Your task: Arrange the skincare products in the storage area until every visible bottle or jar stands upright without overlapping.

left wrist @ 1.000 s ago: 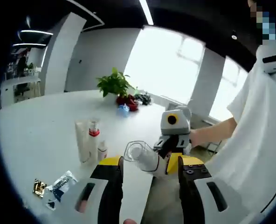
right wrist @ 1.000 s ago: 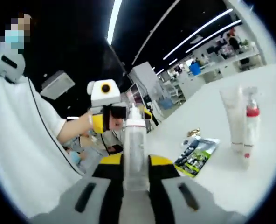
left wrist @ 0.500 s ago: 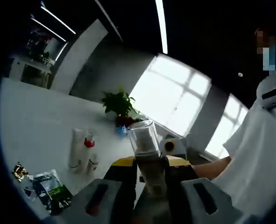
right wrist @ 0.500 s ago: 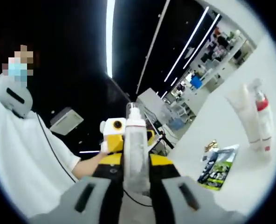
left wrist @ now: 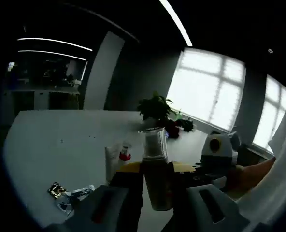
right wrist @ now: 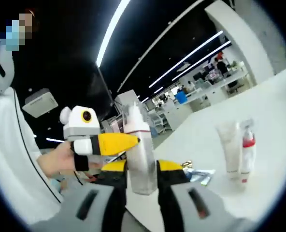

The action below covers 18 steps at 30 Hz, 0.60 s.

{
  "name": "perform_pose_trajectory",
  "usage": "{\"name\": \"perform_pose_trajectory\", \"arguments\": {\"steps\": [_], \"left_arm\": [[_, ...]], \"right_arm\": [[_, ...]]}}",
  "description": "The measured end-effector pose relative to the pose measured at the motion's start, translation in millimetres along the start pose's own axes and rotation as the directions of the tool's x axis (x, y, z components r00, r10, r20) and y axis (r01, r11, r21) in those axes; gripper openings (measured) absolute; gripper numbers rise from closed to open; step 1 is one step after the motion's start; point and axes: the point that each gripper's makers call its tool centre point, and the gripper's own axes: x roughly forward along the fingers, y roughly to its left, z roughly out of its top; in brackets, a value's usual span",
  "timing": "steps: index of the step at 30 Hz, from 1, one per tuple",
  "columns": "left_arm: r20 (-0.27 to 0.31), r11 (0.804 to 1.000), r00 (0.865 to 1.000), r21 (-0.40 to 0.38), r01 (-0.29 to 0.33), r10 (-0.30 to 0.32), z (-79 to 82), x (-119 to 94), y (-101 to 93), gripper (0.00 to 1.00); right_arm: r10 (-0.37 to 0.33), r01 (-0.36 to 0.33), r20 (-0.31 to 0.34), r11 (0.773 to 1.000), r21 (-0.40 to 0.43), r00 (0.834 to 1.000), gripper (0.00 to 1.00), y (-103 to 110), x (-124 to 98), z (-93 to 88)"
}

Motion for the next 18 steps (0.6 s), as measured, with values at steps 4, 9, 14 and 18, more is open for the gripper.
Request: {"name": "perform_pose_trajectory", "arguments": {"steps": [4, 9, 14, 18], "left_arm": [[0.044, 0.995, 0.995, -0.034, -0.093, 0.095, 5.3, 1.7, -4.5, 0.17], [0.056, 0.975, 0.974, 0.015, -0.221, 0.22, 1.2, 1.1, 0.4, 0.17], [0.036, 0.979, 0.979, 0.001, -0.202, 0.201, -5.9, -3.4, 2.3, 0.17], [0.032, 0.987, 0.987, 0.0, -0.158, 0.158, -7.2, -3.9, -2.8, 0.18]], "right_arm": [[-0.11, 0.106, -0.025, 0.987, -0.122, 0.994, 0.25, -2.3, 2.1, 4.3], [-0.205, 0.2, -0.022, 0.967, -0.156, 0.978, 0.2, -4.7, 4.4, 8.7], [-0.148, 0.142, -0.05, 0.985, -0.095, 0.988, 0.19, -2.1, 2.2, 0.5], [-0.119, 0.115, -0.052, 0.99, -0.086, 0.992, 0.19, -0.4, -1.1, -0.1]]}}
